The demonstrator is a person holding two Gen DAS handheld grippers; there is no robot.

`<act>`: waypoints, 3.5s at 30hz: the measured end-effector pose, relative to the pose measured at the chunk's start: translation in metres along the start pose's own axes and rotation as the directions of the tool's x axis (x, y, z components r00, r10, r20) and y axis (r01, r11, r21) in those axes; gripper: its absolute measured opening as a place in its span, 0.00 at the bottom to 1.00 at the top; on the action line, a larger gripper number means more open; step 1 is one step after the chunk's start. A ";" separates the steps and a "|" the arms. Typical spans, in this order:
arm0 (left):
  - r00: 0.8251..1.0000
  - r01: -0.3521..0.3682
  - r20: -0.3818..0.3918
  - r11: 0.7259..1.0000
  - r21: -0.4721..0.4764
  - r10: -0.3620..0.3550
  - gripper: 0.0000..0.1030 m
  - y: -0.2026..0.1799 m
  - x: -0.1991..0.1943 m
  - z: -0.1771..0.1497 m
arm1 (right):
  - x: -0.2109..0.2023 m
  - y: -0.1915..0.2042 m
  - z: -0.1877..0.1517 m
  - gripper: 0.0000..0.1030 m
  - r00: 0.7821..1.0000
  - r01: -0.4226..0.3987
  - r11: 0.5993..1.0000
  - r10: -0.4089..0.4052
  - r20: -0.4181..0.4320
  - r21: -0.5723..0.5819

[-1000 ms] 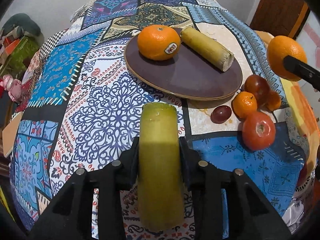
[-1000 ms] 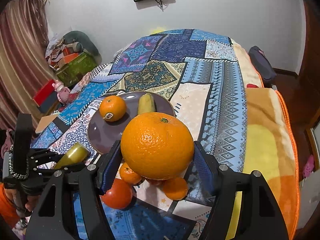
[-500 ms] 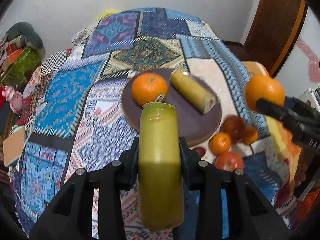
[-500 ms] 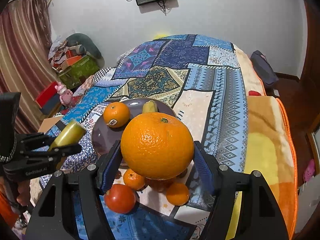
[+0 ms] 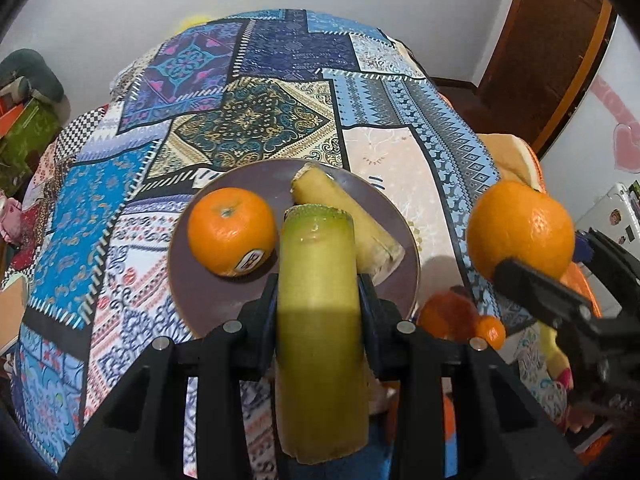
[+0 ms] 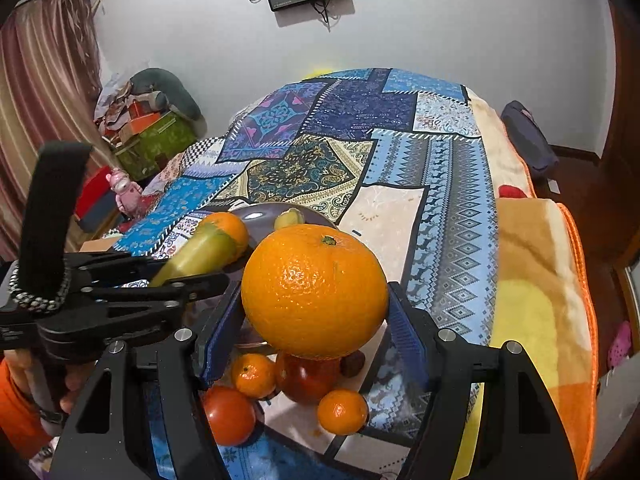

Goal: Organize fruits
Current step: 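Lift the orange and pale yellow cylinder and carry both toward the plate, then lower both onto the purple plate and open both tools, then withdraw both open tools from the plate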

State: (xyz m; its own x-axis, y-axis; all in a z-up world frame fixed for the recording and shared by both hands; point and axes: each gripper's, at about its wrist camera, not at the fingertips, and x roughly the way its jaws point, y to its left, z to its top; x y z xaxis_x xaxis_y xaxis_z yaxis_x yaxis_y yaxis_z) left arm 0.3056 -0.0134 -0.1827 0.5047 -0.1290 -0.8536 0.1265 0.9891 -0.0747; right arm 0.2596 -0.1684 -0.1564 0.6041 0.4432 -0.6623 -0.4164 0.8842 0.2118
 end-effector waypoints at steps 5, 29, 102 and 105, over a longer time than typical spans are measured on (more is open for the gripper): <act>1.000 -0.006 -0.015 1.000 0.000 0.006 0.35 0.000 0.017 0.008 | 0.005 0.001 0.001 0.64 1.000 -0.009 1.000 0.008 -0.004 -0.005; 0.996 -0.006 0.087 1.000 -0.014 0.007 0.35 0.051 -0.040 -0.009 | 0.033 0.044 0.010 0.64 0.998 -0.042 0.996 0.038 -0.056 -0.082; 0.994 0.093 0.061 0.995 -0.043 -0.090 0.57 0.012 -0.076 -0.075 | -0.044 0.002 -0.044 0.65 0.994 0.076 0.997 -0.078 -0.072 -0.033; 0.993 0.117 0.027 0.992 -0.047 -0.115 0.57 -0.001 -0.065 -0.078 | -0.043 -0.006 -0.053 0.65 0.994 0.070 0.997 -0.072 -0.086 -0.015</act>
State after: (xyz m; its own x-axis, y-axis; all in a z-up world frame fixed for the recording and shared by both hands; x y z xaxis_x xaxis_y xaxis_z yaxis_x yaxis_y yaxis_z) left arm 0.2058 -0.0003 -0.1680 0.5095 -0.2442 -0.8251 0.1443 0.9696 -0.1978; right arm 0.2000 -0.2004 -0.1666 0.5713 0.3644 -0.7355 -0.3832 0.9108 0.1536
